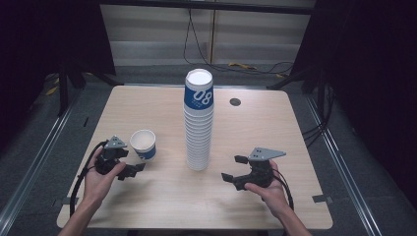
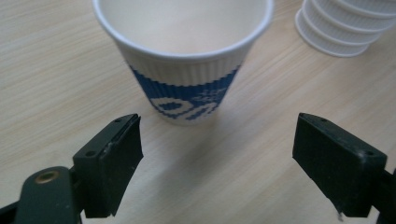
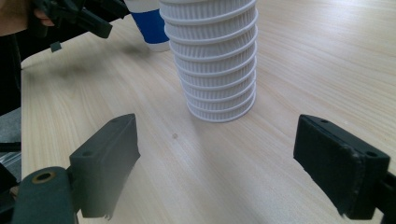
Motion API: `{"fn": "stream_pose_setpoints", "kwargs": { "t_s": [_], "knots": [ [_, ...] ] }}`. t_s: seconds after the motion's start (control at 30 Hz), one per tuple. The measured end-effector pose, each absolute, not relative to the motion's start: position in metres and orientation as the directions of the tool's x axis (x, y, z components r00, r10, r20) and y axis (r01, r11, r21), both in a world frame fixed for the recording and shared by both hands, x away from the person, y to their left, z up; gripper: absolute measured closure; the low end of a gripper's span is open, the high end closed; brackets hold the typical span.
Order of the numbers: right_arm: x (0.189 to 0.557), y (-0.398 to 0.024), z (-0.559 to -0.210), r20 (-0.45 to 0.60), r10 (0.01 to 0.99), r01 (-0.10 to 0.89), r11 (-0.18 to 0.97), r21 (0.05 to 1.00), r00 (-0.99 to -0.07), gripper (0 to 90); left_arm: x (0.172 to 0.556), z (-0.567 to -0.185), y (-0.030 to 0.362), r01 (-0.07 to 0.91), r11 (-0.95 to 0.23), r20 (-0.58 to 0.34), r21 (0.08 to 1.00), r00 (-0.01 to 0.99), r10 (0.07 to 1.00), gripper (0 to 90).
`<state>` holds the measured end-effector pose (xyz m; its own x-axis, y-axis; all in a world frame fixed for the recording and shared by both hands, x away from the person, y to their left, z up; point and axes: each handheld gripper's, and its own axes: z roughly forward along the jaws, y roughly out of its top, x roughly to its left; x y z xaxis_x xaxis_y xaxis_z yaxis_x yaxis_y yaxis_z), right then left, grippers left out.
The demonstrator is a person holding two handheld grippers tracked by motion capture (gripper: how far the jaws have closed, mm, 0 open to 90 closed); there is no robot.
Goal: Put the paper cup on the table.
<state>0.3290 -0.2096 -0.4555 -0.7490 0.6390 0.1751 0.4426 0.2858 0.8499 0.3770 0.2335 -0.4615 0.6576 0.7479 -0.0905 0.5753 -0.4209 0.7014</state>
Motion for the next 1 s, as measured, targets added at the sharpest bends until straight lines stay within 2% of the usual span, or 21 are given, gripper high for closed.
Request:
{"fn": "stream_pose_setpoints", "kwargs": {
  "t_s": [0.43, 0.6, 1.0],
  "knots": [
    [0.328, -0.211, -0.455, 0.174, 0.65, 0.445, 0.278, 0.851, -0.74, 14.1, 0.335, -0.464, 0.209, 0.507, -0.332, -0.143, 0.795, 0.689, 0.71, 15.8],
    [0.326, -0.211, -0.455, 0.171, 0.652, 0.446, 0.283, 0.849, -0.739, 13.9, 0.325, -0.469, 0.197, 0.522, -0.301, -0.191, 0.798, 0.693, 0.695, 15.8],
    [0.313, -0.219, -0.46, 0.16, 0.706, 0.477, 0.276, 0.835, -0.689, 14.0, 0.311, -0.487, 0.18, 0.491, -0.321, -0.18, 0.81, 0.728, 0.661, 15.8]
  ]
}}
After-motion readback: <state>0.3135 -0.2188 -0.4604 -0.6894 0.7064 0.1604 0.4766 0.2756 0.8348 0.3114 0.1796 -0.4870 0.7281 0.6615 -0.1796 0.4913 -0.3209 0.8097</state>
